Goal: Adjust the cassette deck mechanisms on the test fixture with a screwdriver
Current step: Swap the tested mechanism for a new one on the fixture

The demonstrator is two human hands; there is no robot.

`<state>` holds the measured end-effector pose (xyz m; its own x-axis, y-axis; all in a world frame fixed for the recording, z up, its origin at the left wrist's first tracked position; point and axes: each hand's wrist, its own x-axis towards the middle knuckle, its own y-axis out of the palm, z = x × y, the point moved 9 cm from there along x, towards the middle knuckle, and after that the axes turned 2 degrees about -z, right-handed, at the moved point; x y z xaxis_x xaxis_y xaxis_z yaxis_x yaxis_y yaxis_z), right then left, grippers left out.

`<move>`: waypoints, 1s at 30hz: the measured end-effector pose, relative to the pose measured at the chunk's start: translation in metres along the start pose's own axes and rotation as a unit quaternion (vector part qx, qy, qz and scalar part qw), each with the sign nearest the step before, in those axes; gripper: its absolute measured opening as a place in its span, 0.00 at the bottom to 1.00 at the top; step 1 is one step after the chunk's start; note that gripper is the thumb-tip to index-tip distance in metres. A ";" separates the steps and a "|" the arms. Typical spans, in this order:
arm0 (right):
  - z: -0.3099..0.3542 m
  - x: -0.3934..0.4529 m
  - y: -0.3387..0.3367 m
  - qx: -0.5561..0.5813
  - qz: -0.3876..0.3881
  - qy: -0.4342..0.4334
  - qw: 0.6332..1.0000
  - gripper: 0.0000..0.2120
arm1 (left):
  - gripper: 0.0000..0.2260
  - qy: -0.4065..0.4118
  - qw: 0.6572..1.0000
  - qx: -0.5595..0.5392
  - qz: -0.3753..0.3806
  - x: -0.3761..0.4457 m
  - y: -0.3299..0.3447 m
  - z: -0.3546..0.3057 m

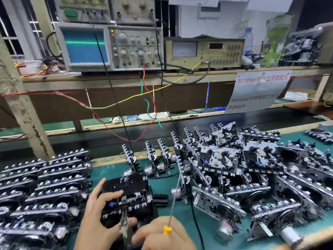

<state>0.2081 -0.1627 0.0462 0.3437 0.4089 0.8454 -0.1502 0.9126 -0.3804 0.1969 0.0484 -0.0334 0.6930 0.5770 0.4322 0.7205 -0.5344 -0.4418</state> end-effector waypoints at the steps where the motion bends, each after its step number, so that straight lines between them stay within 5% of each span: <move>1: 0.000 0.003 -0.002 0.015 -0.006 0.008 1.000 0.06 | 0.31 -0.005 1.000 -0.009 -0.005 -0.002 -0.001 -0.003; 4: -0.013 -0.004 -0.004 0.064 -0.017 0.060 0.996 0.10 | 0.31 -0.012 1.000 -0.001 0.020 -0.004 -0.002 -0.006; 13: -0.077 -0.001 0.033 0.002 0.187 0.198 0.962 0.22 | 0.42 -0.011 0.973 0.110 0.204 -0.007 -0.011 0.001; 21: -0.088 0.036 0.068 -0.014 0.327 0.201 0.923 0.25 | 0.33 0.042 0.965 0.156 0.209 0.013 -0.026 -0.030; 26: -0.098 0.049 0.076 0.051 0.284 0.298 0.910 0.18 | 0.22 0.045 0.963 0.187 0.188 0.036 -0.020 -0.040; 30: -0.102 0.053 0.080 0.135 0.233 0.360 0.893 0.16 | 0.27 0.029 0.951 0.236 0.196 0.050 -0.011 -0.038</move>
<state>0.3091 -0.0680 0.0220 0.6782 0.7248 0.1208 -0.6177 0.6514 -0.4407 0.2245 0.0596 0.0226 0.9163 0.3482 0.1979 0.3247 -0.3566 -0.8760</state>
